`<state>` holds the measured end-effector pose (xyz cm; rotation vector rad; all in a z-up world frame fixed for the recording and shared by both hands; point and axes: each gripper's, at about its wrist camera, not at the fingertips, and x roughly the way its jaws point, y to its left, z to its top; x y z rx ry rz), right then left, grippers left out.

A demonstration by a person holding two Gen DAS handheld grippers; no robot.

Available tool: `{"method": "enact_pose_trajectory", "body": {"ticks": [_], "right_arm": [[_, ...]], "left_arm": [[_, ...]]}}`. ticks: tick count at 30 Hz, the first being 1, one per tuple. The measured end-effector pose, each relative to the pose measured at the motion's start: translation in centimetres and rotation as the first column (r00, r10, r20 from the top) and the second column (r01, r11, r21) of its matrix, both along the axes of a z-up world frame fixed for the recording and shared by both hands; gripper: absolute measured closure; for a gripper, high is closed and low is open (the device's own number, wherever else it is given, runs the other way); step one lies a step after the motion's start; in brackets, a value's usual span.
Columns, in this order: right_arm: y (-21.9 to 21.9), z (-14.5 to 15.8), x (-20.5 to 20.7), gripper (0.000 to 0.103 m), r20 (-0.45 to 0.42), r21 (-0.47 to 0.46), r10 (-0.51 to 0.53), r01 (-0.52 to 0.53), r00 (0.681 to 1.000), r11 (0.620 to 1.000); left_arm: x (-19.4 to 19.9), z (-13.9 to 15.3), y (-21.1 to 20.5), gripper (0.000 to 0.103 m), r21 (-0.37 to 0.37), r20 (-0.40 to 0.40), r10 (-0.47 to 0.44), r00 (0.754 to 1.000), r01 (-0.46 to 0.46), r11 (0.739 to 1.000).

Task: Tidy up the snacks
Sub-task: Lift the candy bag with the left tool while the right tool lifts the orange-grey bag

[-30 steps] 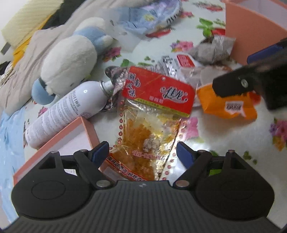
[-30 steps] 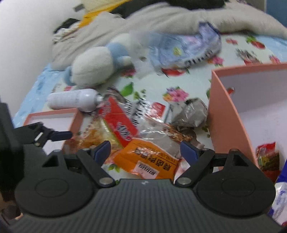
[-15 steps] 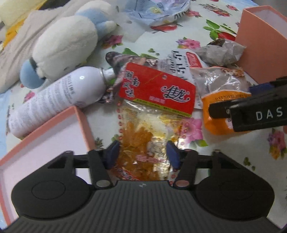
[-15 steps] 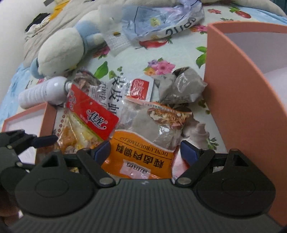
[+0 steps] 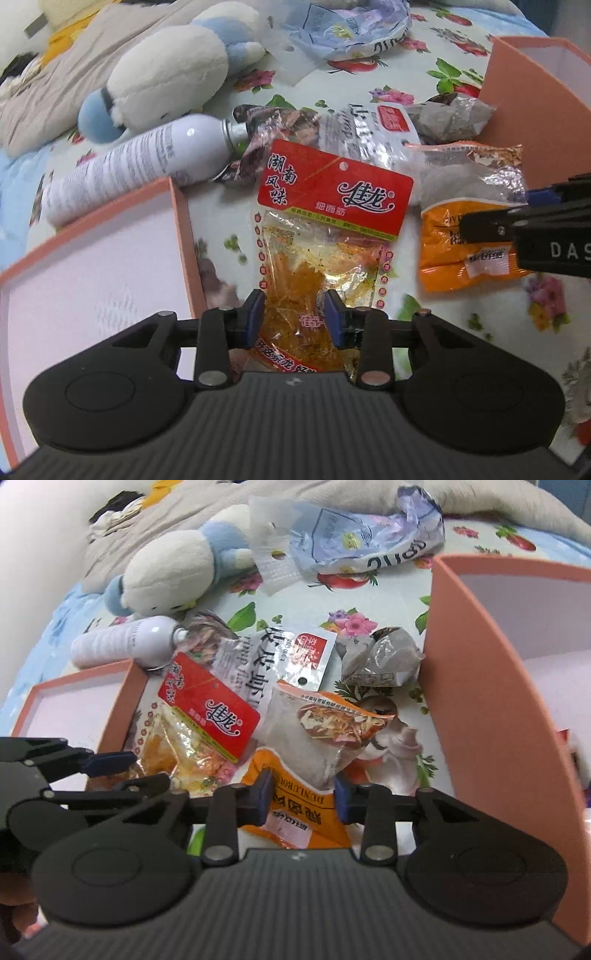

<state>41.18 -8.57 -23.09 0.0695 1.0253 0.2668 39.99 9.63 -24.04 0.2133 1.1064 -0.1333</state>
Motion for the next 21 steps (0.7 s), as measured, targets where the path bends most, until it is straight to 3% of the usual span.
{"method": "enact_pose_trajectory", "body": {"ticks": [5, 11, 15, 21], "right_arm": [[-0.7, 0.8, -1.7, 0.067, 0.024, -0.031, 0.058, -0.057, 0.998, 0.998], [-1.7, 1.3, -3.7, 0.068, 0.057, -0.005, 0.078, -0.078, 0.995, 0.997], [-1.9, 2.2, -6.1, 0.068, 0.124, -0.014, 0.123, -0.122, 0.985, 0.992], [-2.5, 3.7, -10.4, 0.069, 0.178, -0.023, 0.112, -0.11, 0.978, 0.994]], "left_arm": [[-2.6, 0.2, -0.8, 0.065, -0.059, -0.009, 0.076, 0.997, -0.076, 0.995], [-5.9, 0.1, -1.5, 0.068, -0.066, 0.03, 0.15, 0.988, -0.148, 0.987], [-9.1, 0.2, -1.7, 0.07, -0.106, 0.072, 0.2, 0.977, -0.192, 0.976], [-13.8, 1.5, -2.2, 0.079, -0.139, 0.117, 0.264, 0.957, -0.247, 0.959]]}}
